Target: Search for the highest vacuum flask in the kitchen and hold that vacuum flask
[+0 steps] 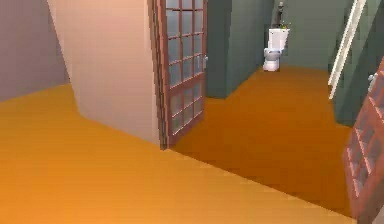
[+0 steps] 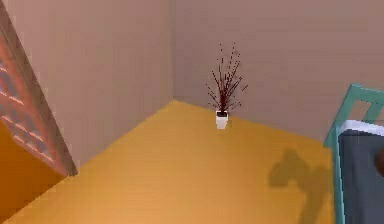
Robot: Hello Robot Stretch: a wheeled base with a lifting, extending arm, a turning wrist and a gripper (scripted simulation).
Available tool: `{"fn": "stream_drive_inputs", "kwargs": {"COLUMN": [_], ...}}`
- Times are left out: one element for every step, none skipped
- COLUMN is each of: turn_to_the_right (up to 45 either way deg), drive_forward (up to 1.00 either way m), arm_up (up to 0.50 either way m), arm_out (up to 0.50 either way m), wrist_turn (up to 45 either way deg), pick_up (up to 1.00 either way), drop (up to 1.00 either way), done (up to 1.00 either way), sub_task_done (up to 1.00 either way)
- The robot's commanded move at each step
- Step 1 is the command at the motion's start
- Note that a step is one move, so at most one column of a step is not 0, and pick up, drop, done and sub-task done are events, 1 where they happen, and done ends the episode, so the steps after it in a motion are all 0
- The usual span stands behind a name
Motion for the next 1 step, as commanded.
{"fn": "stream_drive_inputs", "kwargs": {"turn_to_the_right": [30.0], "drive_forward": [0.0], "arm_up": [0.0], "arm_out": [0.0], "wrist_turn": [0.0], "pick_up": [0.0], "drop": [0.0], "done": [0.0], "sub_task_done": [0.0]}}
